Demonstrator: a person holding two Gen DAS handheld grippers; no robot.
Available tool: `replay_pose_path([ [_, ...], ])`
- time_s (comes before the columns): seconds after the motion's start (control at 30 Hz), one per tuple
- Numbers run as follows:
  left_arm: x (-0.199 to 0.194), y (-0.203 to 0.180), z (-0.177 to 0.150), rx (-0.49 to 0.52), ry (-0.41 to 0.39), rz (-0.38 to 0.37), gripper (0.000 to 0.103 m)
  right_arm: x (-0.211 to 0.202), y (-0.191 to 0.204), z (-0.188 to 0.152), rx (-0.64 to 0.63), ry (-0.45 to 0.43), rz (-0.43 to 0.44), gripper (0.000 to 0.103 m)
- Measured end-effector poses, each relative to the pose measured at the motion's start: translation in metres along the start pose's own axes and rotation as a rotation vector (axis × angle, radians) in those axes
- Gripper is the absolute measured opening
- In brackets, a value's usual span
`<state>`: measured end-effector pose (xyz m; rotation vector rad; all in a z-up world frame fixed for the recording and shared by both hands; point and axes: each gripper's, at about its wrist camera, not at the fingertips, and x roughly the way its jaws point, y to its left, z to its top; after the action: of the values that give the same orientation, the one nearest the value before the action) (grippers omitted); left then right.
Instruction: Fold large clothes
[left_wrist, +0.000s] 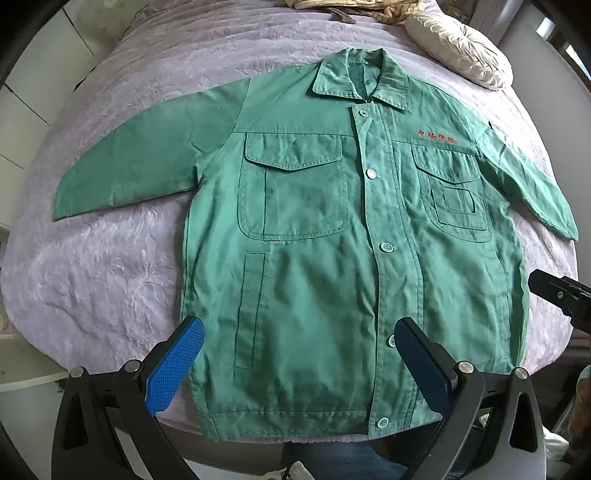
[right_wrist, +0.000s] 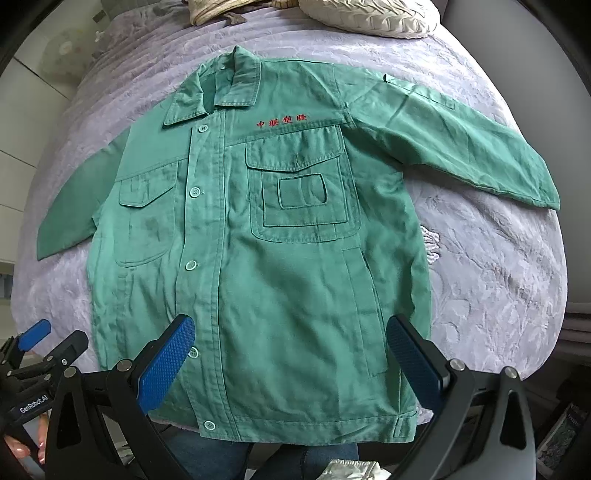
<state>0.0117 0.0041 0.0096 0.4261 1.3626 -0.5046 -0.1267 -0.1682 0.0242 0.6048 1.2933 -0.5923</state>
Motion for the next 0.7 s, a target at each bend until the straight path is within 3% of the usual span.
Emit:
replay_pose_path([
  [0.7, -0.0007, 0.0027, 0.0037, -0.011, 0.001, 0.005, 0.103, 0.0026, 0.0039, 0.0013, -0.003, 0.002, -0.003, 0.103],
])
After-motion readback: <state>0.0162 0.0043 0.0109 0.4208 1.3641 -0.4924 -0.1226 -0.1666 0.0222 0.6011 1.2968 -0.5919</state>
